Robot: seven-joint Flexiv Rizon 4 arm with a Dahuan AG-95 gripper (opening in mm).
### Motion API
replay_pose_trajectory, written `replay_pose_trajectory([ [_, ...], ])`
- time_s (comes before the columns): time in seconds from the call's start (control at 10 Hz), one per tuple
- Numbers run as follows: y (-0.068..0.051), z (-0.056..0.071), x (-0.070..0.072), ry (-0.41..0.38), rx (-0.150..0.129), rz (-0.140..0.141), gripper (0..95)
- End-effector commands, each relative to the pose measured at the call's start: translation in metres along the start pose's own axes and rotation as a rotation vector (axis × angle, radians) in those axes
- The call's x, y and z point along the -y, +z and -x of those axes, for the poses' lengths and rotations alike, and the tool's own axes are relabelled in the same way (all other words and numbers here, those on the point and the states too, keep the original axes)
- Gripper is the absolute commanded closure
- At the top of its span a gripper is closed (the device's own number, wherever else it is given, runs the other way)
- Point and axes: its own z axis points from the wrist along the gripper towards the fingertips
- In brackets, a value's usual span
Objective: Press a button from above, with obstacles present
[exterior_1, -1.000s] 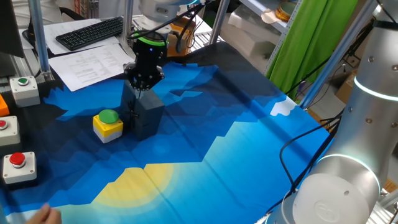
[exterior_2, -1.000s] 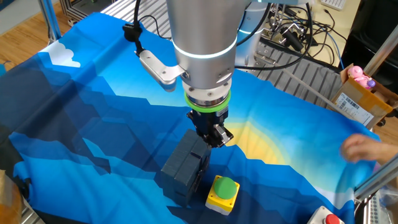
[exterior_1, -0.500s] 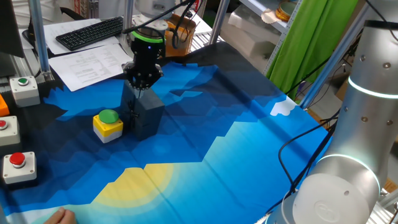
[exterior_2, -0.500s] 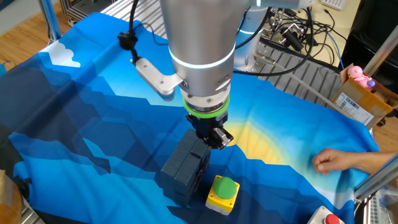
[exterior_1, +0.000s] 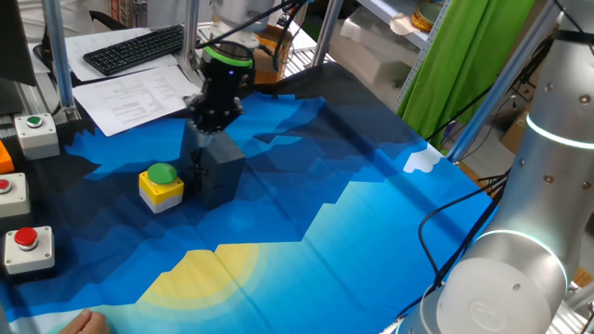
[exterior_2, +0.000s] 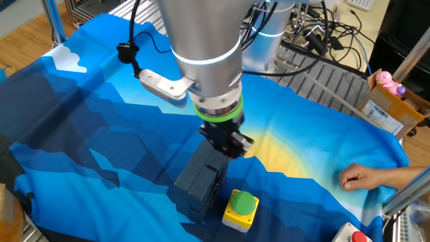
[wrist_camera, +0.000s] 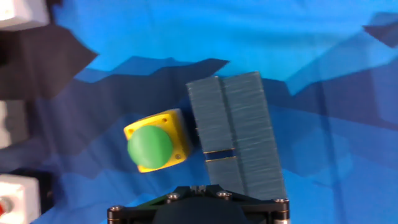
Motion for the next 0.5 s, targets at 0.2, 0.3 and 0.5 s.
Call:
replay_pose_trajectory([
  [0.2,0.012,0.009,-0.038,0.084,0.032,-0.038,95.0],
  [0.3,0.018,0.011,-0.042,0.091,0.046,-0.05,95.0],
  [0.5,0.031,0.016,-0.052,0.079,0.101,-0.102,95.0],
])
